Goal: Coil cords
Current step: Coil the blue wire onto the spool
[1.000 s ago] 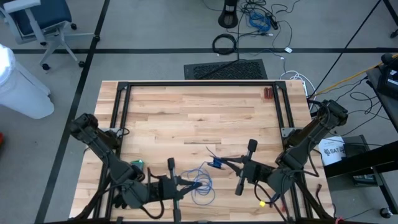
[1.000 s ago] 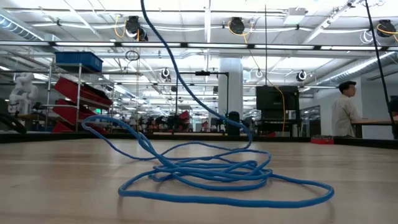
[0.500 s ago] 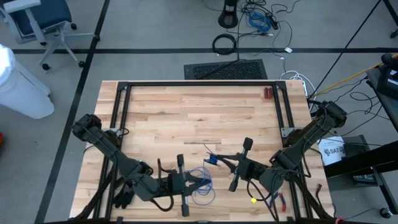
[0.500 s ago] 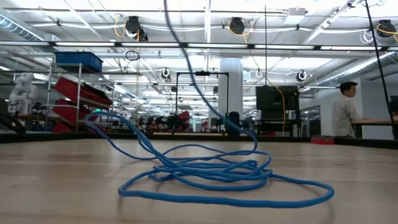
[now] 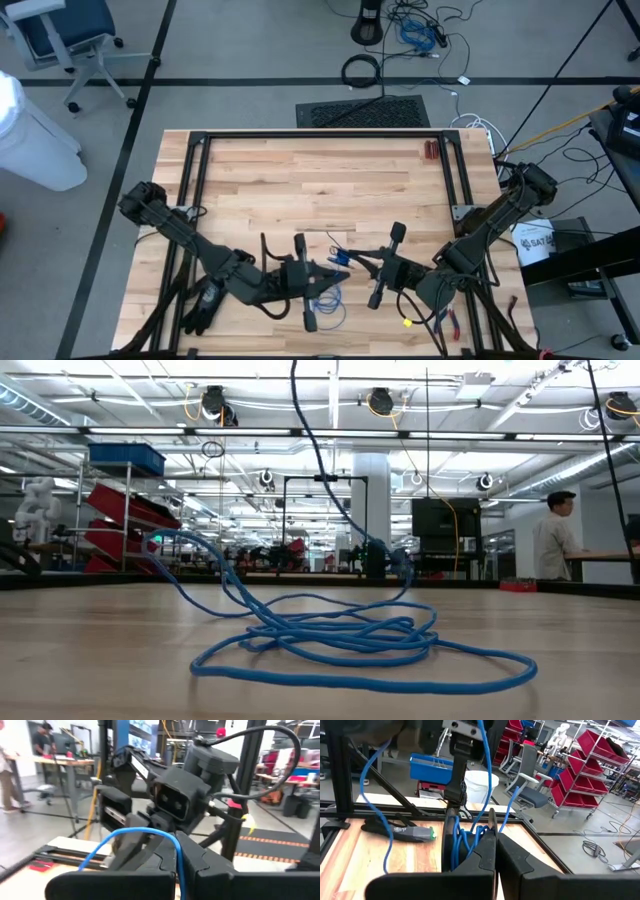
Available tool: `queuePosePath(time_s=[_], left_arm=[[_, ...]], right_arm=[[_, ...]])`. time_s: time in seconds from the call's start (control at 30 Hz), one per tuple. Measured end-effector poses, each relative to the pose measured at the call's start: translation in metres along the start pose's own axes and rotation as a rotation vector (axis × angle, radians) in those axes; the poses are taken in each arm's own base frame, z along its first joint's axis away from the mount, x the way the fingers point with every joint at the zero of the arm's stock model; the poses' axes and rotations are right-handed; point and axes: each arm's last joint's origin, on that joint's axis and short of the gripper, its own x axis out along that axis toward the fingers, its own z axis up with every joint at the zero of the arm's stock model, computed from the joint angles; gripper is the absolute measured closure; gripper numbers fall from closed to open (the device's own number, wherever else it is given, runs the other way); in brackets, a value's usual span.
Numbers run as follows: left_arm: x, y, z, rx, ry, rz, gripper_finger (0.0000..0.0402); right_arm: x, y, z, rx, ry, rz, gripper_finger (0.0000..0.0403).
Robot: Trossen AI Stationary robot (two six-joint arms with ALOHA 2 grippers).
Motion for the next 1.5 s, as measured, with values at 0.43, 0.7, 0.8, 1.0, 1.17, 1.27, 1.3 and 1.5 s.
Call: queuePosePath(time_s=[0.43,0.7,0.8,1.0,1.17,1.27,1.3,1.5], left_arm=[[0.021,-0.019,-0.043,0.012,0.009,-0.133,0.039],[0.026,-0.022,-0.058,0.059,0.031,-0.158,0.0352],[0.028,-0.025,-0.066,0.067,0.05,-0.165,0.0314],[0.031,-0.029,-0.081,0.053,0.078,-0.168,0.0259],[0.029,-0.036,-0.09,0.061,0.096,-0.18,0.0251],[0.026,-0.041,-0.096,0.086,0.116,-0.203,0.025],[0.024,-0.043,-0.097,0.092,0.119,-0.209,0.025],[0.016,-0.052,-0.097,0.107,0.115,-0.237,0.025]], right_arm=[[0.001,-0.001,0.0,0.007,0.001,-0.006,0.0403],[0.001,-0.001,0.0,0.001,0.001,-0.007,0.0403],[0.001,-0.001,0.0,0.001,0.001,-0.007,0.0403],[0.001,-0.001,0.0,-0.001,0.001,-0.007,0.0403],[0.001,-0.001,0.0,-0.02,0.001,-0.006,0.0403],[-0.002,-0.001,0.001,-0.025,-0.002,0.0,0.0403],[-0.003,-0.001,0.001,-0.023,-0.004,0.004,0.0403],[-0.011,-0.002,0.005,-0.026,-0.014,0.024,0.0403]])
